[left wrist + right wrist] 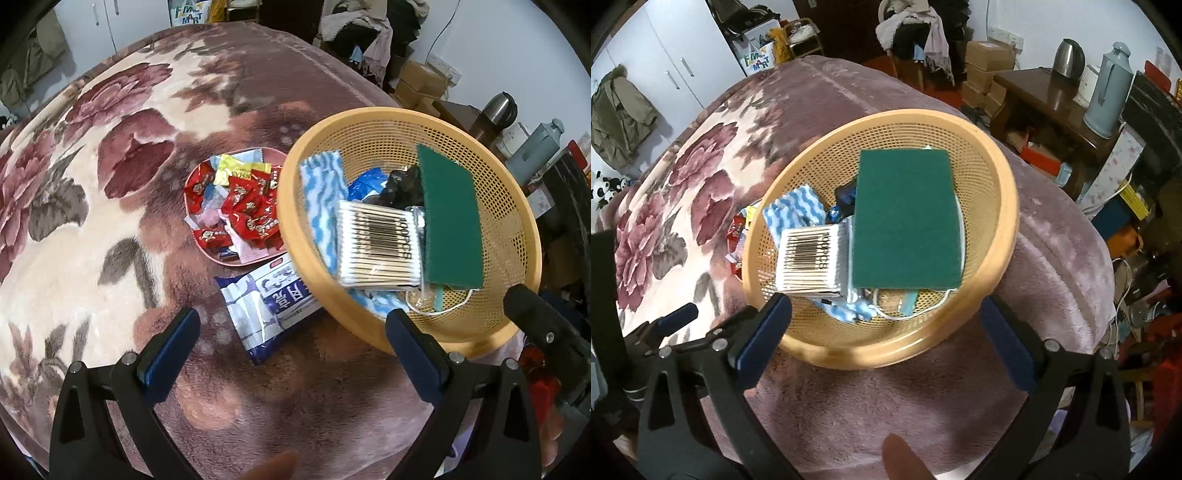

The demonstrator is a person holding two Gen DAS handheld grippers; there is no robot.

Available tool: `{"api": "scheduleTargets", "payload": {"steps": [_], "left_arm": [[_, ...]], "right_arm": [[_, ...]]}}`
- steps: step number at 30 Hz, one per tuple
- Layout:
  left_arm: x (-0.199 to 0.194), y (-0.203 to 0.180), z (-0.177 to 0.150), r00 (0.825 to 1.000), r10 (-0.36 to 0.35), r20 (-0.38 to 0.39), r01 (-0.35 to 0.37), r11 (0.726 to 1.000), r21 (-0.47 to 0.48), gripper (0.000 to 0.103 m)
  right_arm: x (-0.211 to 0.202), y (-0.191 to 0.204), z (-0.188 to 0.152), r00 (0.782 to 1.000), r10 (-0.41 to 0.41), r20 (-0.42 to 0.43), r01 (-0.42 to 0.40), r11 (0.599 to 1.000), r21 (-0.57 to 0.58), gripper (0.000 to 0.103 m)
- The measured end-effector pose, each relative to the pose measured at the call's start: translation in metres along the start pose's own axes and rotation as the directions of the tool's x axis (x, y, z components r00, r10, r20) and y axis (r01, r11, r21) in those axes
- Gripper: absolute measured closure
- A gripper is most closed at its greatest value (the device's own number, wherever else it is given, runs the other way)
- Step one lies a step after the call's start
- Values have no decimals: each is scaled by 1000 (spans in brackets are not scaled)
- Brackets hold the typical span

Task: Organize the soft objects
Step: 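Withdraw both open tools and hold them above the basket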

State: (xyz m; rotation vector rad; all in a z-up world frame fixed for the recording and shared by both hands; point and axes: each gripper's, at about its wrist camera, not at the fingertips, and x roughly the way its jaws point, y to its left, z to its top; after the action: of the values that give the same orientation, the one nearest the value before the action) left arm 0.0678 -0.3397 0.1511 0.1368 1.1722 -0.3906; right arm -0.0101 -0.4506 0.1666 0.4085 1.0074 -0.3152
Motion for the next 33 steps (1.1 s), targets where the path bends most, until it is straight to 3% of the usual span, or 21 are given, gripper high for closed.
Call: {"api": "scheduleTargets", "payload": {"steps": [33], "left_arm": [[18,96,-20,998,-49,-29,45,991,-125,2]], "right_arm": [[24,98,-22,1000,-24,-7,23,987,-159,1]]}}
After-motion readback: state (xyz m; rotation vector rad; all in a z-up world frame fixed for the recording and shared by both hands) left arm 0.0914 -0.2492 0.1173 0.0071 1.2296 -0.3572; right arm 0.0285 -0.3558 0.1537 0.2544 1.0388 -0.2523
